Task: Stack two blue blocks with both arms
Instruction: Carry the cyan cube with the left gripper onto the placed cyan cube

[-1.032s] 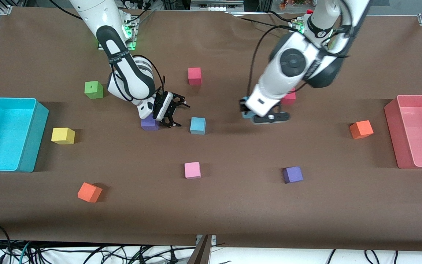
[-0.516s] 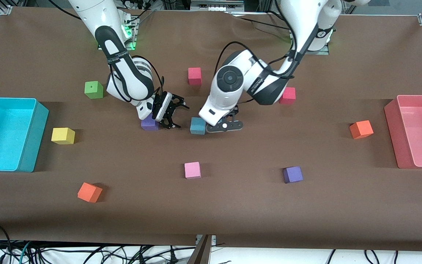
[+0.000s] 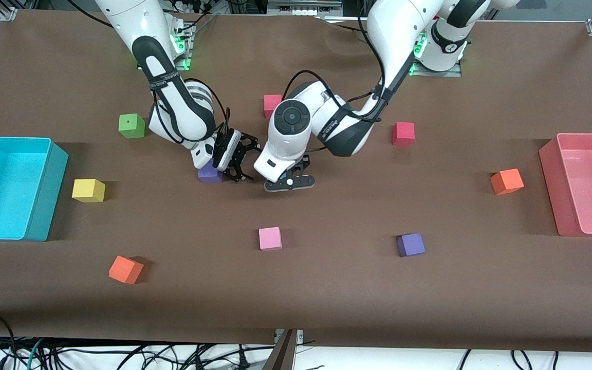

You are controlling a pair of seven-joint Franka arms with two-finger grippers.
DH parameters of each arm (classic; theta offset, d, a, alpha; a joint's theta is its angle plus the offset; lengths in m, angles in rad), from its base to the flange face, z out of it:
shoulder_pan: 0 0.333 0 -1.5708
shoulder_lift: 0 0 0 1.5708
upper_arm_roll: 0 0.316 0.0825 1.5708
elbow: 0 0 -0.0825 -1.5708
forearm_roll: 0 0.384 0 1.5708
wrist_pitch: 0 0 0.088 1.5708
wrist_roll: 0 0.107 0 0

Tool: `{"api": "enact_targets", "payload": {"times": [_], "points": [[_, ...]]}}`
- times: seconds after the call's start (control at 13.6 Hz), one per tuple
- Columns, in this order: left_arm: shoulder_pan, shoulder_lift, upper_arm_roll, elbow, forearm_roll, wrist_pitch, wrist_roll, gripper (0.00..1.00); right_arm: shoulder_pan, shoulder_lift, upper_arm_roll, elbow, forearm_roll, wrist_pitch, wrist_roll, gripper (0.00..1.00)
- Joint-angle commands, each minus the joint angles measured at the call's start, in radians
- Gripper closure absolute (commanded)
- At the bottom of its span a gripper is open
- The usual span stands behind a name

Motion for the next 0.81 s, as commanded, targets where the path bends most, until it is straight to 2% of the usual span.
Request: {"api": "enact_targets", "payload": {"times": [0.0, 0.66, 0.74], "points": [[-0.024, 0.044, 0.018, 0.054, 0.019, 0.027, -0.012, 1.0, -0.006, -0.012, 0.004, -0.003, 0.018, -0.001, -0.024, 0.0], [-0.036, 0.067, 0.019, 0.02, 0.026, 0.061, -0.004, 1.0, -0.006, -0.01, 0.004, -0.003, 0.018, -0.001, -0.024, 0.0], [-0.036, 0.067, 0.019, 0.014, 0.023, 0.061, -0.006, 0.94, -0.006, -0.01, 0.006, -0.001, 0.018, -0.001, -0.024, 0.0]]}}
